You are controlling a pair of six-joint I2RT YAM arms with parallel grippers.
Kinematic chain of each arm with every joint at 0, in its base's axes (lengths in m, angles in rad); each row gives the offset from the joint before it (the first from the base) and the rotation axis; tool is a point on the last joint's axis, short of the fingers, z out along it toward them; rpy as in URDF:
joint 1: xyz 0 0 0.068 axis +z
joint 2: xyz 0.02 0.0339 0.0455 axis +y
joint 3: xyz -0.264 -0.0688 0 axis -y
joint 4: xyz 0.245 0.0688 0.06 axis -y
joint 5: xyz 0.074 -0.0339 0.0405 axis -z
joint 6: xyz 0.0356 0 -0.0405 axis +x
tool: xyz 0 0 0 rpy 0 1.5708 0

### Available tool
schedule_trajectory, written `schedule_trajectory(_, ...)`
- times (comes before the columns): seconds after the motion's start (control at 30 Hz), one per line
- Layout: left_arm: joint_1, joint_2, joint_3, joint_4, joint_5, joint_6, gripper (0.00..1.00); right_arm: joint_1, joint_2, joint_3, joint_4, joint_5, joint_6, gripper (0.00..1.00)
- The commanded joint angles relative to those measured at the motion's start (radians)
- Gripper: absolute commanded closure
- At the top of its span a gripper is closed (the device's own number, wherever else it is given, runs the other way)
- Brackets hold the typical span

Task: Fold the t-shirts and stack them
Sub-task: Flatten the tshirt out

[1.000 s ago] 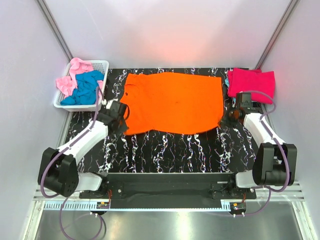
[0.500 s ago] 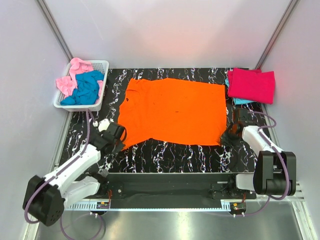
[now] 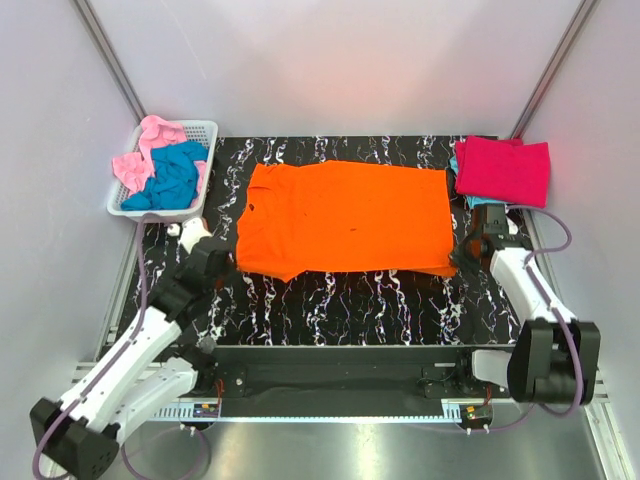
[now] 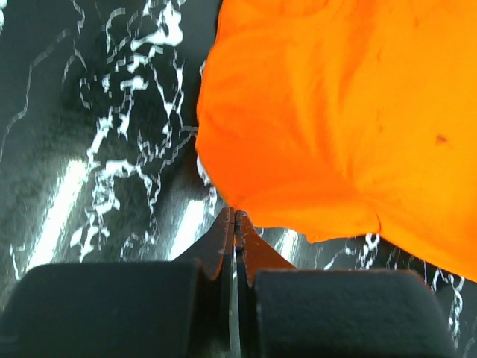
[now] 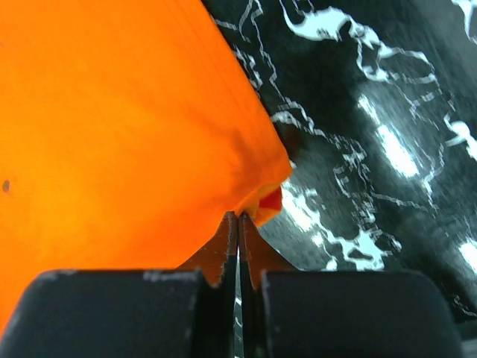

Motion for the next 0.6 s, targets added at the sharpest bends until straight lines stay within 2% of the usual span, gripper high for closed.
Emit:
schedule_trajectory(0.0, -0.003, 0.084, 0.036, 0.104, -0.069, 0.038, 1.00, -0.002, 0.084, 0.069, 0.022, 0.046, 0.008, 1.00)
schedule_trajectory(0.2, -0.004, 0.256, 0.028, 0.090, -0.017, -0.047, 1.00, -0.002, 0.126, 0.065, 0.035, 0.041, 0.012, 1.00)
schedule_trajectory(0.4, -0.006, 0.166, -0.056, 0.075, -0.024, -0.099, 1.00, -0.002, 0.069, -0.002, 0.039, 0.035, 0.043, 1.00)
schedule_trajectory(0.57, -0.004, 0.101, -0.021, 0.018, -0.075, -0.097, 1.00, -0.002, 0.068, 0.011, 0.047, 0.037, 0.041, 1.00)
